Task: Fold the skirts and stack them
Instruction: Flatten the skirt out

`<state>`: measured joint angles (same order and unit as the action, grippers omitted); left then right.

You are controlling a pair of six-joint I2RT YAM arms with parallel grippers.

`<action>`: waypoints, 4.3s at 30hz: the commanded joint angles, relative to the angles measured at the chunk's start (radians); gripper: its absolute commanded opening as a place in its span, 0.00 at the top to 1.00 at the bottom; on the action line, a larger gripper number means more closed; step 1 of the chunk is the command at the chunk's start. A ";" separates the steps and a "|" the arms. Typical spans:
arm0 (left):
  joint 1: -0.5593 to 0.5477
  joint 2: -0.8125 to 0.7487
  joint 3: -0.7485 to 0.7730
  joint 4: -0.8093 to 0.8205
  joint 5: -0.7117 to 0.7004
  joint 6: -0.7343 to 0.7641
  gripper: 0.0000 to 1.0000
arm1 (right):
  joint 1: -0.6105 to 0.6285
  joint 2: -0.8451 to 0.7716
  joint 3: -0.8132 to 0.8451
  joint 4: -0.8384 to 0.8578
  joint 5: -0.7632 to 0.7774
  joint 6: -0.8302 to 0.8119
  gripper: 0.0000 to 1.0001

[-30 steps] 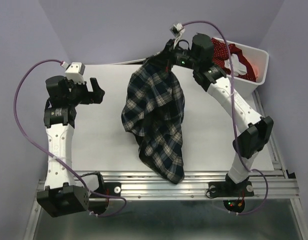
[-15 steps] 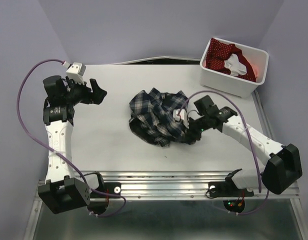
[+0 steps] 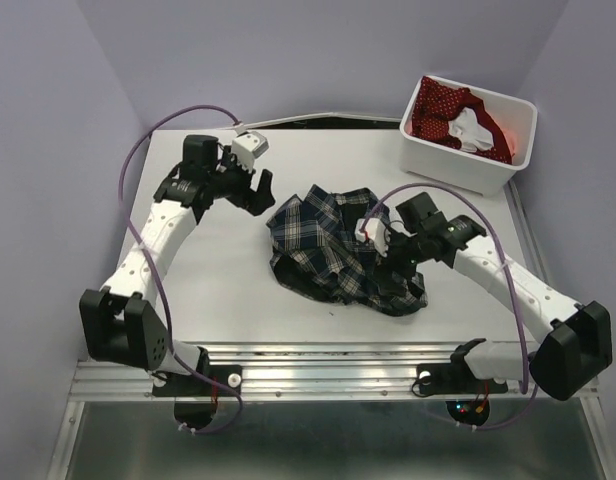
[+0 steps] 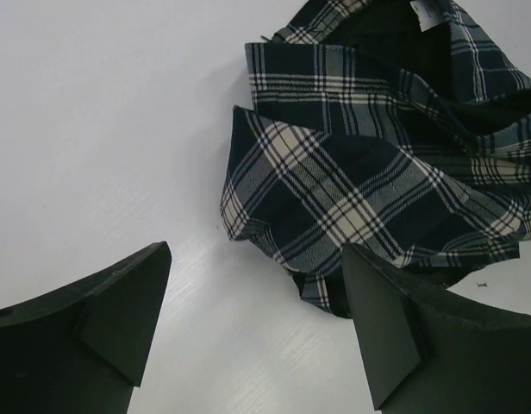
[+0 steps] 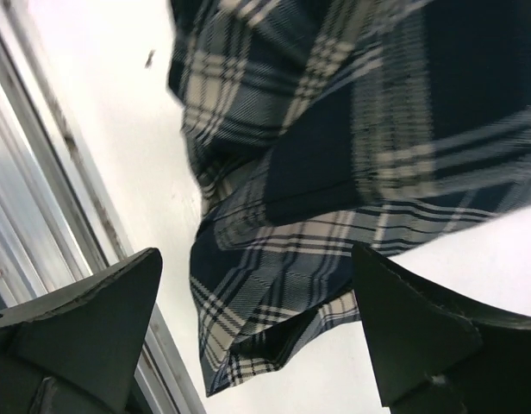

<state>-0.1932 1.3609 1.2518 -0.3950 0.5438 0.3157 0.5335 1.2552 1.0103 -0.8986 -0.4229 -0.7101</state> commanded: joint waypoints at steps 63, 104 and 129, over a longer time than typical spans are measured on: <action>0.184 -0.160 -0.431 0.531 0.315 0.025 0.06 | 0.048 0.412 1.205 -0.222 -0.175 -0.011 0.99; -0.162 0.681 0.431 -0.103 0.420 1.004 0.15 | 0.123 -0.392 -0.145 -0.223 0.388 -0.494 0.99; -0.307 0.849 0.653 -0.476 0.334 1.378 0.47 | 0.123 -0.424 -0.159 -0.194 0.420 -0.500 0.99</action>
<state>-0.4824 2.1929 1.8191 -0.7979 0.8719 1.6752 0.6559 0.8509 0.8532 -1.1244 -0.0284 -1.2083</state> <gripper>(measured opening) 0.603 0.044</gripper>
